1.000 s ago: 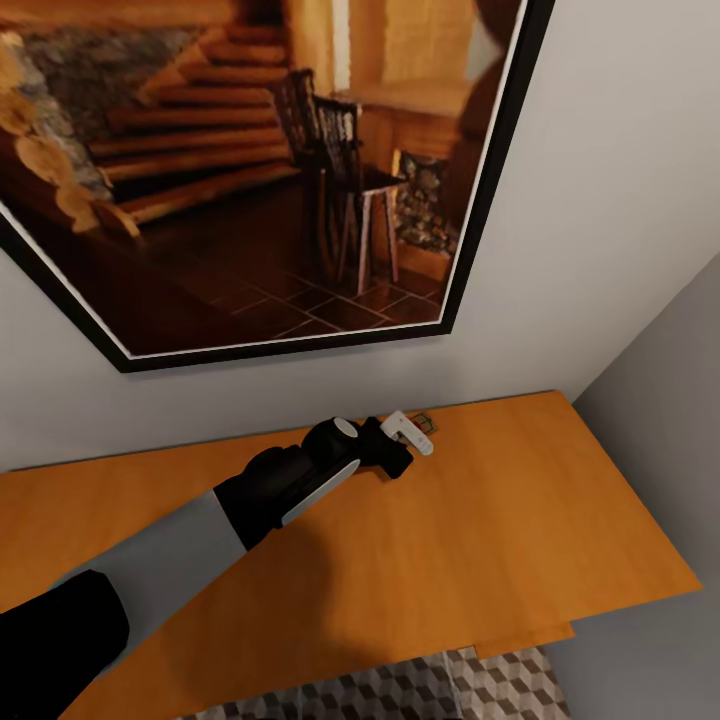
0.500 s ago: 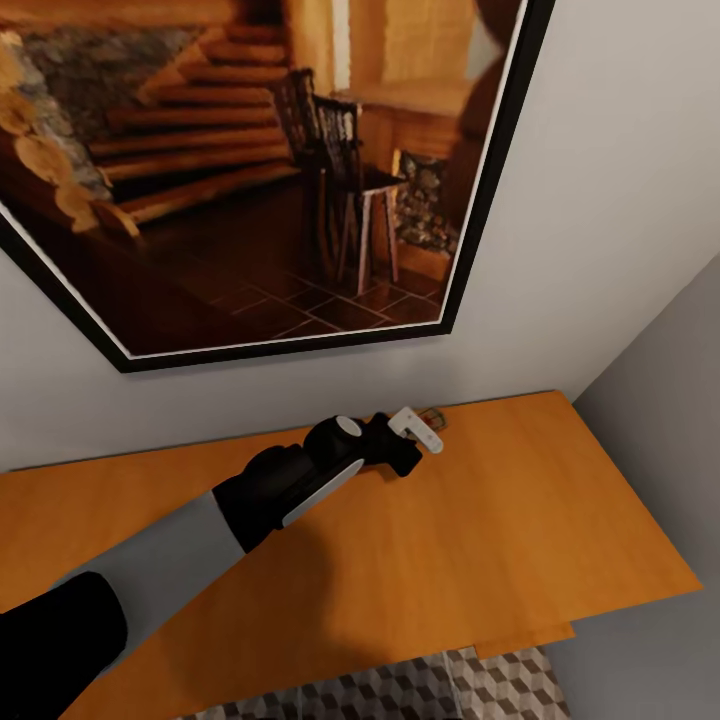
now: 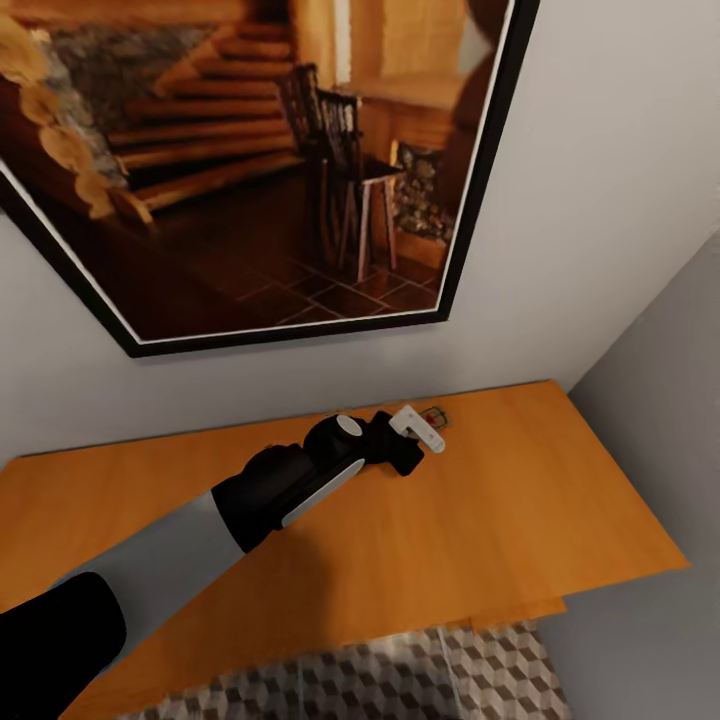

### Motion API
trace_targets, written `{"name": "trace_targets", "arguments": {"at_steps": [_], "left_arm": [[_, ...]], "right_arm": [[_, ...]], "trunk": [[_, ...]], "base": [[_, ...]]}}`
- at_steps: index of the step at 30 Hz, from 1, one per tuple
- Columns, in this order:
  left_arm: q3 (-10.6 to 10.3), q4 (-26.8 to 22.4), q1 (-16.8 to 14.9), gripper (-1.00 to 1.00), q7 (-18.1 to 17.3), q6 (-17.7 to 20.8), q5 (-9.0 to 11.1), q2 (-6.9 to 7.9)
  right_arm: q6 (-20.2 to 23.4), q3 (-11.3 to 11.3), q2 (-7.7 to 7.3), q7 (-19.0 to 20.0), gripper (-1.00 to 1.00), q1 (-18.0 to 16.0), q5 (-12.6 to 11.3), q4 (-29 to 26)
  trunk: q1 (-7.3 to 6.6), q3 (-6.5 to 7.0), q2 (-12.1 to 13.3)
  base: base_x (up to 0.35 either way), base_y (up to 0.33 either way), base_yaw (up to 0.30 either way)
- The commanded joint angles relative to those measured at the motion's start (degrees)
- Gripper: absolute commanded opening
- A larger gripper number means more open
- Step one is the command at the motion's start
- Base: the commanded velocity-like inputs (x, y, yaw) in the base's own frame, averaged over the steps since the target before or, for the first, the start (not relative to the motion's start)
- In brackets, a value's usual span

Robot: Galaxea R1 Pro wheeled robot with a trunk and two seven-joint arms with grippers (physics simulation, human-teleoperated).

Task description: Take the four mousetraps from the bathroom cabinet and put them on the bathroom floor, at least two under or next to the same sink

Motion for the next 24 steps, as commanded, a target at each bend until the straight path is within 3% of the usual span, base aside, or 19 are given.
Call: {"name": "trace_targets", "arguments": {"at_steps": [1, 24], "left_arm": [[-0.02, -0.03, -0.05, -1.0, -0.21, 0.21, -0.39, 0.0], [-0.14, 0.55, -0.05, -1.0, -0.2, 0.21, -0.31, 0.14]], "right_arm": [[-0.26, 0.35, 0.0, 0.28, -1.0, -0.04, -0.62, 0.12], [-0.27, 0.35, -0.08, 0.2, -1.0, -0.02, -0.62, 0.08]], "trunk": [[0.0, -0.08, -0.09], [0.0, -0.08, -0.09]], "base": [[-0.308, 0.0, 0.0], [-0.335, 0.0, 0.0]]}}
